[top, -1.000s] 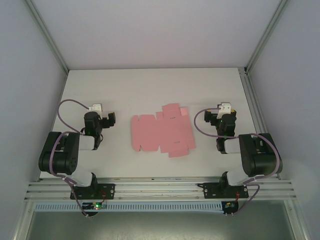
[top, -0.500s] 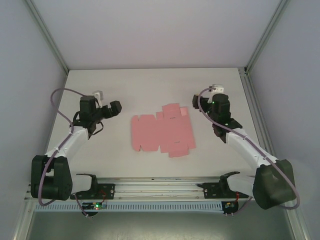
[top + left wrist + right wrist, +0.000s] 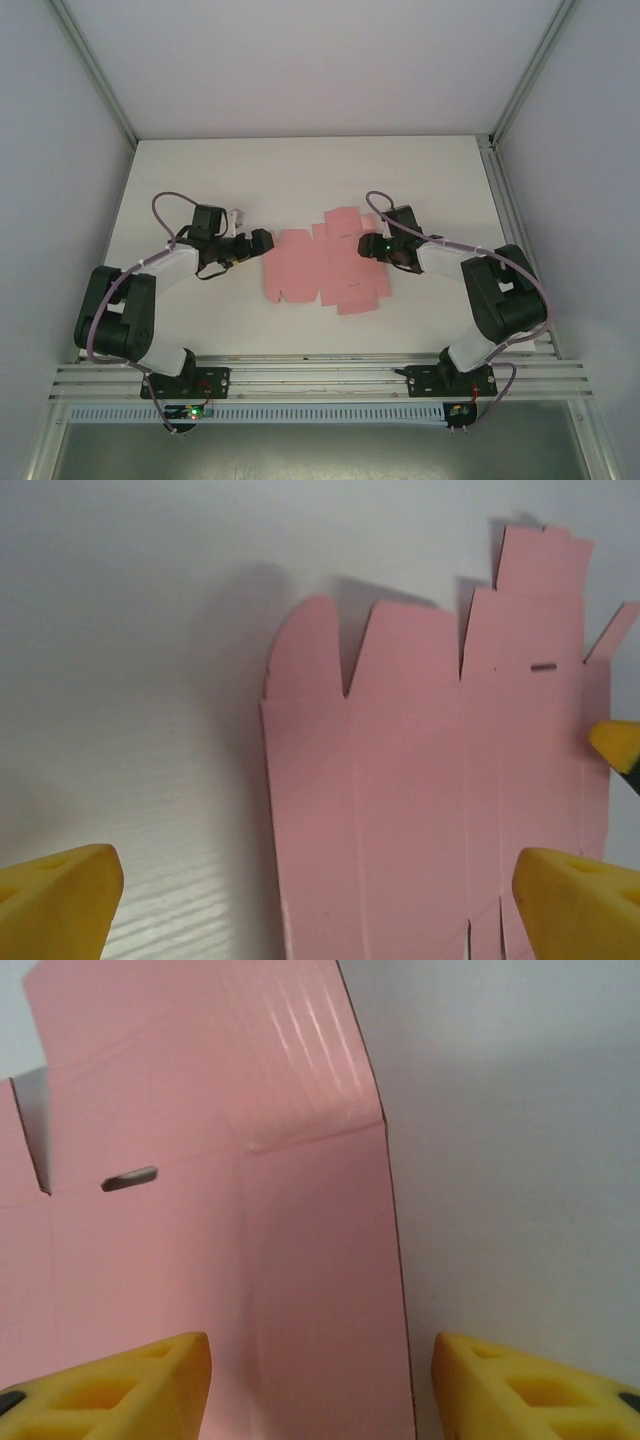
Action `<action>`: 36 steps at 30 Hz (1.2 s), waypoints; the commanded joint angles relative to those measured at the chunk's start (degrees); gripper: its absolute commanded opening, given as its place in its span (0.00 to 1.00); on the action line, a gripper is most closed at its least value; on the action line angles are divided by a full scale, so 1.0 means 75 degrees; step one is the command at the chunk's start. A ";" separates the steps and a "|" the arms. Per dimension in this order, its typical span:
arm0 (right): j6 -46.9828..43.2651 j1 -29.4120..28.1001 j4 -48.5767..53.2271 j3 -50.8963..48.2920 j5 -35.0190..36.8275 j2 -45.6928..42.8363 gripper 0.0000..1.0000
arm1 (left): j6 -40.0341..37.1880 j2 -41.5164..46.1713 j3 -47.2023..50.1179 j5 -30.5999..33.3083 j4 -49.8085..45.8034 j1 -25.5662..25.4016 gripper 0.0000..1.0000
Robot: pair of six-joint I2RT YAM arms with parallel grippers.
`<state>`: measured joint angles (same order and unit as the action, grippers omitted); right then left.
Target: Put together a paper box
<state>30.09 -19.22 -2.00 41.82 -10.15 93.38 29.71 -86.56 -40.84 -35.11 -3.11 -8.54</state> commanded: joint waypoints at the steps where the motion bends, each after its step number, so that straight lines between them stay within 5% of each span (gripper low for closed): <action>1: 0.0430 0.0079 -0.0300 -0.0202 -0.0359 0.0300 0.60 | 0.0327 -0.0271 0.0122 -0.0650 0.0564 -0.0159 1.00; 7: 0.0696 0.0129 -0.0720 -0.0453 -0.0516 0.0647 0.59 | 0.0465 -0.0926 -0.0021 -0.0896 0.0705 -0.0348 0.96; 12: 0.0874 0.0170 -0.1073 -0.0674 -0.0696 0.0882 0.59 | 0.1075 -0.1173 0.0210 -0.1559 0.2028 -0.0483 0.89; 27: 0.0704 0.0144 -0.1149 -0.0811 -0.0928 0.0853 0.55 | 0.1780 -0.1366 -0.0177 -0.2111 0.3545 -0.0819 0.20; 29: 0.0571 0.0219 -0.1170 -0.0884 -0.1047 0.0691 0.56 | 0.1672 -0.1314 -0.0193 -0.2000 0.3379 -0.0814 0.00; 36: -0.0192 0.0827 -0.1550 -0.1337 -0.2605 -0.0647 0.67 | 0.1663 -0.0921 0.0003 -0.2531 0.4528 -0.0819 0.00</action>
<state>31.53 -14.52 -14.41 34.65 -21.21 91.26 42.54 -96.57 -40.99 -50.41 22.28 -14.17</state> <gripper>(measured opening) 0.667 0.064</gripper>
